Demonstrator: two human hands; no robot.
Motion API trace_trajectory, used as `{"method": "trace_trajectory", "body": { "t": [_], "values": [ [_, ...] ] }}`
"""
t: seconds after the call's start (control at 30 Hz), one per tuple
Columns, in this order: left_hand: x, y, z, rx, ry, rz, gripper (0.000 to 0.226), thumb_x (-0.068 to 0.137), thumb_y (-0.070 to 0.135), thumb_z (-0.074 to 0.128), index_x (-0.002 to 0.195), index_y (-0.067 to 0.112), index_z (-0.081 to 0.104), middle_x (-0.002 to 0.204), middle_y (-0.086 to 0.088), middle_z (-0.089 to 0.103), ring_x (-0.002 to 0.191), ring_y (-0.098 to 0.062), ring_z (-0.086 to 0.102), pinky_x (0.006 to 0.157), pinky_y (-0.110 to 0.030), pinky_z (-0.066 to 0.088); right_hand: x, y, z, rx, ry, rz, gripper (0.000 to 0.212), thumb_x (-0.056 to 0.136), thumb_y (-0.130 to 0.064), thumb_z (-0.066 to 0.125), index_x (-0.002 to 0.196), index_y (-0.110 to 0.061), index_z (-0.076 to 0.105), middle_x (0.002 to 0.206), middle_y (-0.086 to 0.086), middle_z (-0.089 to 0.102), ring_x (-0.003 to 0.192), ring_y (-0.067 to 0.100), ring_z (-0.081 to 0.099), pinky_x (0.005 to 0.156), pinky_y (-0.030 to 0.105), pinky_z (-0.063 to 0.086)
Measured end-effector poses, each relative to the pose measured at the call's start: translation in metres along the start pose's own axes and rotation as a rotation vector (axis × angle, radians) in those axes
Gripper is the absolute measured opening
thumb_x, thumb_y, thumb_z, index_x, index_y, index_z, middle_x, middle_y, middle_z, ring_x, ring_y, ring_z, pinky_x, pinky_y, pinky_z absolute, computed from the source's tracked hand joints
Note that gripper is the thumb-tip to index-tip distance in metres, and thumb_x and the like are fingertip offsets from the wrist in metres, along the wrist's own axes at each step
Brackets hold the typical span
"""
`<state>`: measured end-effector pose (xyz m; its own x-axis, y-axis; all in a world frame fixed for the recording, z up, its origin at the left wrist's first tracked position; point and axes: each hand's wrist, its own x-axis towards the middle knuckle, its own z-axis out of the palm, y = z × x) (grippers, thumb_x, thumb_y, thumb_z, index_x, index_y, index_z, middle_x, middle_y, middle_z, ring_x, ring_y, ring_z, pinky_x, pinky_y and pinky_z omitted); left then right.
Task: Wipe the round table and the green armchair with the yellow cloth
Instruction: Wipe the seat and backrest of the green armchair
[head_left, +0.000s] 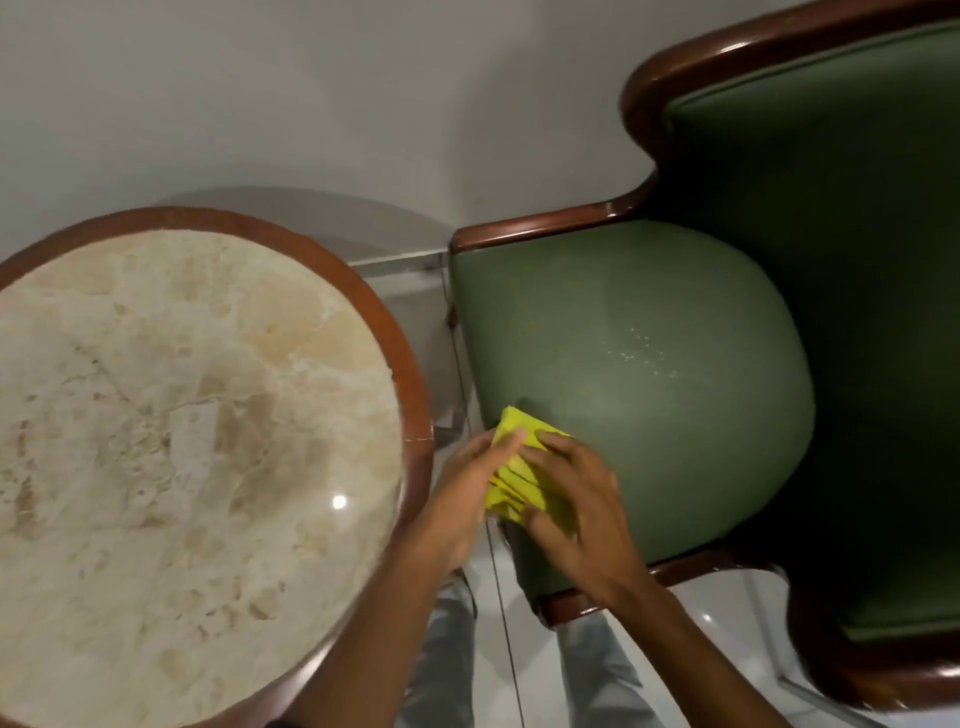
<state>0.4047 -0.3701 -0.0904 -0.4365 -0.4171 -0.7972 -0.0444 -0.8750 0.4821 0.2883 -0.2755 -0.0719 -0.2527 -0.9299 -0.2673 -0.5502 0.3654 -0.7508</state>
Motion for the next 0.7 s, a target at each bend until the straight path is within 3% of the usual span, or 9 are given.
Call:
{"method": "trace_trajectory", "body": {
  "t": [0.1,0.17,0.23,0.3,0.37,0.43,0.53,0.6,0.7],
  "values": [
    [0.016,-0.01,0.016,0.049,0.035,-0.024,0.039,0.084,0.013,0.07,0.122,0.01,0.064,0.111,-0.015,0.073,0.094,-0.025,0.07,0.086,-0.039,0.055,-0.009,0.025,-0.02,0.203,0.311,0.295,0.041,0.08,-0.025,0.065,0.119,-0.019,0.056,0.121,0.002,0.056,0.117,0.021,0.051,0.093,0.033,0.045],
    [0.024,-0.016,0.014,-0.033,-0.032,-0.044,0.034,0.087,0.009,0.065,0.121,0.011,0.064,0.109,-0.013,0.073,0.094,-0.025,0.07,0.085,-0.038,0.056,-0.001,0.031,-0.02,0.471,0.331,0.54,0.051,0.082,-0.017,0.074,0.124,-0.023,0.045,0.109,0.002,0.058,0.102,0.018,0.06,0.072,0.017,0.05],
    [0.039,-0.024,0.054,0.043,-0.077,-0.043,0.031,0.089,0.009,0.064,0.12,0.012,0.064,0.107,-0.011,0.073,0.091,-0.022,0.07,0.081,-0.035,0.057,-0.005,0.06,-0.044,0.728,0.38,0.672,0.056,0.084,-0.014,0.073,0.128,-0.023,0.039,0.103,0.007,0.062,0.088,0.014,0.064,0.058,0.013,0.049],
    [0.05,-0.026,0.06,0.256,-0.027,0.084,0.031,0.091,0.011,0.065,0.122,0.01,0.063,0.111,-0.012,0.073,0.095,-0.019,0.069,0.084,-0.036,0.057,0.001,0.059,-0.046,0.496,0.438,0.612,0.054,0.086,-0.016,0.071,0.128,-0.026,0.038,0.102,0.009,0.063,0.088,0.02,0.064,0.065,0.02,0.05],
    [0.062,-0.031,0.073,0.559,0.005,0.271,0.029,0.091,0.019,0.067,0.118,0.01,0.064,0.103,-0.005,0.074,0.084,-0.001,0.068,0.075,-0.025,0.055,0.006,0.061,-0.053,0.196,0.553,0.523,0.053,0.087,-0.016,0.068,0.131,-0.021,0.039,0.115,0.011,0.058,0.099,0.021,0.057,0.08,0.029,0.047],
    [0.073,-0.039,0.098,0.857,0.053,0.397,0.03,0.089,0.031,0.068,0.114,0.015,0.066,0.097,0.0,0.07,0.08,-0.003,0.063,0.073,-0.026,0.051,0.012,0.075,-0.065,0.038,0.651,0.516,0.053,0.087,-0.009,0.063,0.135,-0.016,0.041,0.126,0.014,0.048,0.101,0.018,0.049,0.087,0.035,0.044],
    [0.09,-0.047,0.118,1.301,0.081,0.549,0.045,0.09,0.044,0.061,0.124,0.014,0.062,0.119,-0.01,0.062,0.11,-0.025,0.055,0.091,-0.036,0.044,0.033,0.095,-0.072,-0.141,0.659,0.685,0.053,0.089,-0.014,0.06,0.138,-0.021,0.04,0.142,0.018,0.037,0.119,0.035,0.049,0.102,0.048,0.038],
    [0.099,-0.044,0.116,1.542,0.183,0.724,0.052,0.095,0.049,0.048,0.136,0.018,0.053,0.138,-0.008,0.053,0.131,-0.028,0.043,0.105,-0.041,0.034,0.045,0.107,-0.07,-0.325,0.567,0.735,0.052,0.097,-0.036,0.046,0.145,-0.021,0.034,0.157,0.019,0.024,0.143,0.037,0.025,0.113,0.053,0.023],
    [0.111,-0.034,0.095,1.638,0.324,0.824,0.057,0.099,0.045,0.031,0.148,0.017,0.035,0.158,-0.011,0.032,0.149,-0.027,0.022,0.119,-0.048,0.018,0.052,0.125,-0.055,-0.435,0.383,0.638,0.073,0.095,-0.062,0.025,0.153,-0.017,0.018,0.163,0.015,0.01,0.151,0.03,0.006,0.117,0.058,0.008]
  ]
}}
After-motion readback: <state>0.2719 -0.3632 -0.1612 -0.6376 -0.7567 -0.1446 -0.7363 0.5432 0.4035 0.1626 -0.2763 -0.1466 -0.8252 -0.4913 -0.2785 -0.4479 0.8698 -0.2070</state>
